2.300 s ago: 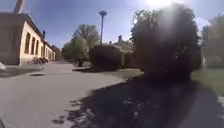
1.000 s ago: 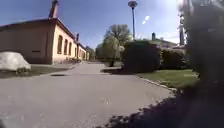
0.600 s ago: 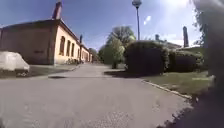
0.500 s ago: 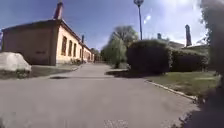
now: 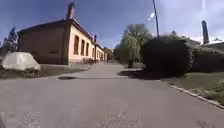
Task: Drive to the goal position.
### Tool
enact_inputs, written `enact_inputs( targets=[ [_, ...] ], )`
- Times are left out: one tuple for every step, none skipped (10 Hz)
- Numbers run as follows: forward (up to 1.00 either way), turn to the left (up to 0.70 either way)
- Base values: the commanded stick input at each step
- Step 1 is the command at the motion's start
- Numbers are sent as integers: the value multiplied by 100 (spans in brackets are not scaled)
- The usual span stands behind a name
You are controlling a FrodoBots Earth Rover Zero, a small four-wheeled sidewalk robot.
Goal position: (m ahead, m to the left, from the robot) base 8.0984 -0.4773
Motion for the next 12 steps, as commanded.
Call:
enact_inputs(
  targets=[
    [100,0],
    [100,0],
    [100,0],
    [100,0],
    [100,0],
    [100,-9],
    [100,-24],
    [100,-27],
    [100,-27],
    [100,-27],
    [100,-27],
    [100,-16]
  ],
)
